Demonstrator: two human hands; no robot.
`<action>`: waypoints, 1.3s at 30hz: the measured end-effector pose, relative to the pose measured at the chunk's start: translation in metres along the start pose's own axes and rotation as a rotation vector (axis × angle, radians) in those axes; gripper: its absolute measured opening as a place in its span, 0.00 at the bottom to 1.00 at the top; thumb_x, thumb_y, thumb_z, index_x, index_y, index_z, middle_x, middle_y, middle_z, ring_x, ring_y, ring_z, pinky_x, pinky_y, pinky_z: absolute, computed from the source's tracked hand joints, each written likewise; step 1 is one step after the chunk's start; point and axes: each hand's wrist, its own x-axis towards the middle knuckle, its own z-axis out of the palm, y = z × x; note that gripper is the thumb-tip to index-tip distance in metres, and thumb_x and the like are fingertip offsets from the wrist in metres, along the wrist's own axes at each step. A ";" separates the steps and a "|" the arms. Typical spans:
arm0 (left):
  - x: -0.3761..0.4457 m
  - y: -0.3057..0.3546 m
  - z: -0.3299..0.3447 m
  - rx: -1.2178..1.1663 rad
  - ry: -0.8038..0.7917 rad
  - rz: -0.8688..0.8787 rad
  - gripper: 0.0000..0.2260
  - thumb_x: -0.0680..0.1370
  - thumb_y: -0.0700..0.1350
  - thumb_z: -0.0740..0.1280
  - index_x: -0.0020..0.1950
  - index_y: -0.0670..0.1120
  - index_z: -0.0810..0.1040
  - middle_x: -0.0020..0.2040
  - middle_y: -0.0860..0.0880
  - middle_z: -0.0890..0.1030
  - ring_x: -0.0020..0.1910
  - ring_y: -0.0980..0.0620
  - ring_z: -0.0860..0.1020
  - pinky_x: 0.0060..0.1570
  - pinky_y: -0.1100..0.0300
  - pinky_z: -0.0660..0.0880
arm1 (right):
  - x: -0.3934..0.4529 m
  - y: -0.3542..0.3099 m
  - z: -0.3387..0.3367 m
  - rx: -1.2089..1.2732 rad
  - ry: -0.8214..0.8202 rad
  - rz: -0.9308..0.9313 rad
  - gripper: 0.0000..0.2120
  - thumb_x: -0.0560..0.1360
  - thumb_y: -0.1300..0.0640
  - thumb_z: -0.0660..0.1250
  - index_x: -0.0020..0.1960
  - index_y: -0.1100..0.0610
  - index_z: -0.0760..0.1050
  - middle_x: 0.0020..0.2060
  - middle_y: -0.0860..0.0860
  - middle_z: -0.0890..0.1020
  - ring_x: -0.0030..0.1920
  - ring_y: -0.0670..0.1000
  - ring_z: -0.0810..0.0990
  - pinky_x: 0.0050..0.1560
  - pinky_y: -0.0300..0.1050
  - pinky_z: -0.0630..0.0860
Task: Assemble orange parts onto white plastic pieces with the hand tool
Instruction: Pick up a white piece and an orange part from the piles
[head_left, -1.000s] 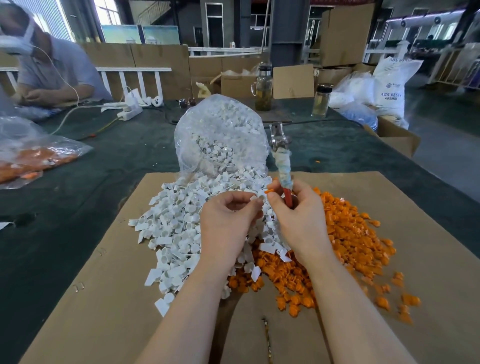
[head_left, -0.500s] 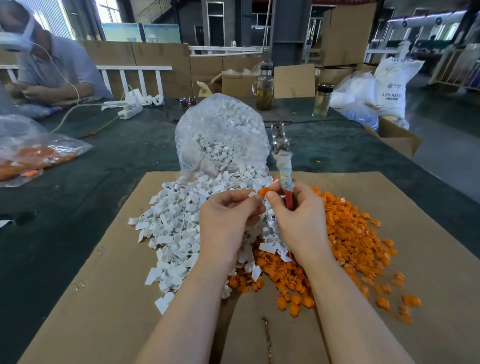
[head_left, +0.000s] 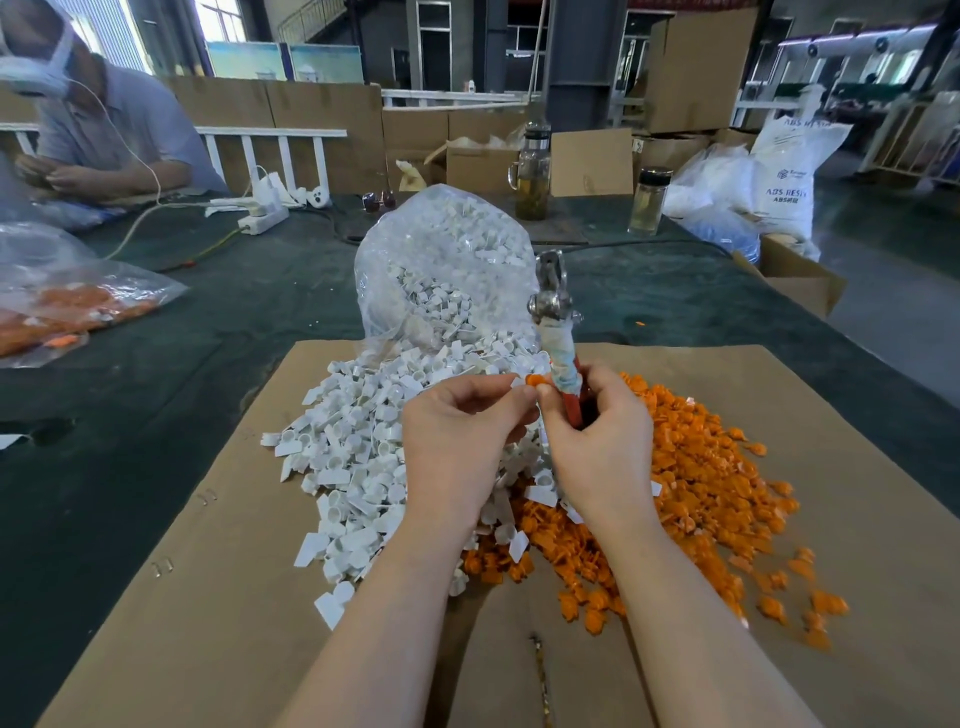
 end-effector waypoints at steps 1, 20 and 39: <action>0.000 0.000 0.000 0.003 0.003 0.003 0.05 0.70 0.38 0.78 0.40 0.48 0.86 0.38 0.46 0.86 0.40 0.48 0.86 0.42 0.57 0.83 | 0.000 0.000 0.000 0.002 -0.003 0.007 0.08 0.75 0.59 0.70 0.50 0.49 0.75 0.38 0.40 0.79 0.42 0.39 0.78 0.39 0.30 0.73; 0.001 -0.003 -0.001 0.183 0.053 0.106 0.06 0.70 0.44 0.79 0.39 0.52 0.84 0.35 0.54 0.85 0.36 0.55 0.83 0.39 0.64 0.80 | 0.005 0.001 -0.002 -0.036 -0.099 0.108 0.04 0.75 0.58 0.70 0.48 0.50 0.78 0.31 0.41 0.78 0.34 0.39 0.76 0.32 0.31 0.70; 0.018 0.000 -0.022 0.035 0.075 0.112 0.03 0.74 0.39 0.74 0.44 0.46 0.82 0.36 0.51 0.85 0.37 0.55 0.84 0.38 0.68 0.78 | 0.011 -0.003 -0.036 0.003 -0.573 0.328 0.06 0.77 0.59 0.69 0.43 0.51 0.74 0.41 0.50 0.81 0.30 0.45 0.74 0.29 0.36 0.71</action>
